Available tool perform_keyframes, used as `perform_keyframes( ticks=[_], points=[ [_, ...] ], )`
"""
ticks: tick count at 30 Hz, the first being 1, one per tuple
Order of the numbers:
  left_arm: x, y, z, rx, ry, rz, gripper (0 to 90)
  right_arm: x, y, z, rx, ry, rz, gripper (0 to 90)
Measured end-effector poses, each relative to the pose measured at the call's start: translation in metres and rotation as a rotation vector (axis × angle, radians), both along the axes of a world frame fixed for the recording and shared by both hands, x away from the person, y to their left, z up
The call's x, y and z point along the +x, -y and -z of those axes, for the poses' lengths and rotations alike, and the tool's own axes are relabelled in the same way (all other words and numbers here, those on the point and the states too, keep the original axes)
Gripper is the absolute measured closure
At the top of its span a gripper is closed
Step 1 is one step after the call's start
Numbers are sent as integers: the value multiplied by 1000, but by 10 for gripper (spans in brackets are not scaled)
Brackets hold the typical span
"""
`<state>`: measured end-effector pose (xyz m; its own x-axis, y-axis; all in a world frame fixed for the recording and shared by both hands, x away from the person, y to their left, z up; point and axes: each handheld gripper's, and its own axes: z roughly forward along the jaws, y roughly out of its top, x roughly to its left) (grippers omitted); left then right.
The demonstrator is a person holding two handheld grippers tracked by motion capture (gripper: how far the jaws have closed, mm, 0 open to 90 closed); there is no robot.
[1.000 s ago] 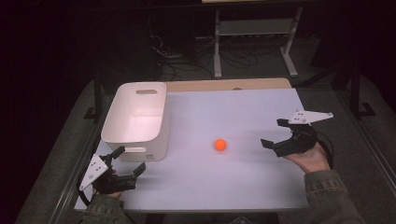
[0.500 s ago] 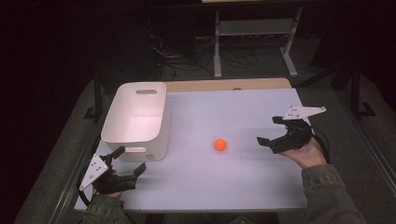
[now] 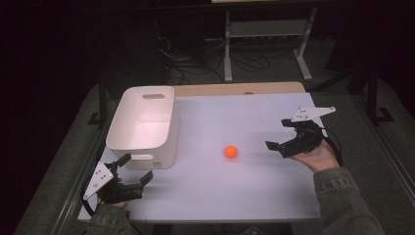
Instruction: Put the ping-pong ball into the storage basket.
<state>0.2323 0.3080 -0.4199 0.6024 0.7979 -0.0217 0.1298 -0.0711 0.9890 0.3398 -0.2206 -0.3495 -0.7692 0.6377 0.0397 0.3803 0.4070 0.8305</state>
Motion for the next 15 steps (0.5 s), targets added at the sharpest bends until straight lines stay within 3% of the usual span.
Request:
perform_keyframes(
  ticks=[15],
  points=[
    [0,0,0,-1,0,0,17,13,-14,-1,-23,-25,-34,0]
  ],
)
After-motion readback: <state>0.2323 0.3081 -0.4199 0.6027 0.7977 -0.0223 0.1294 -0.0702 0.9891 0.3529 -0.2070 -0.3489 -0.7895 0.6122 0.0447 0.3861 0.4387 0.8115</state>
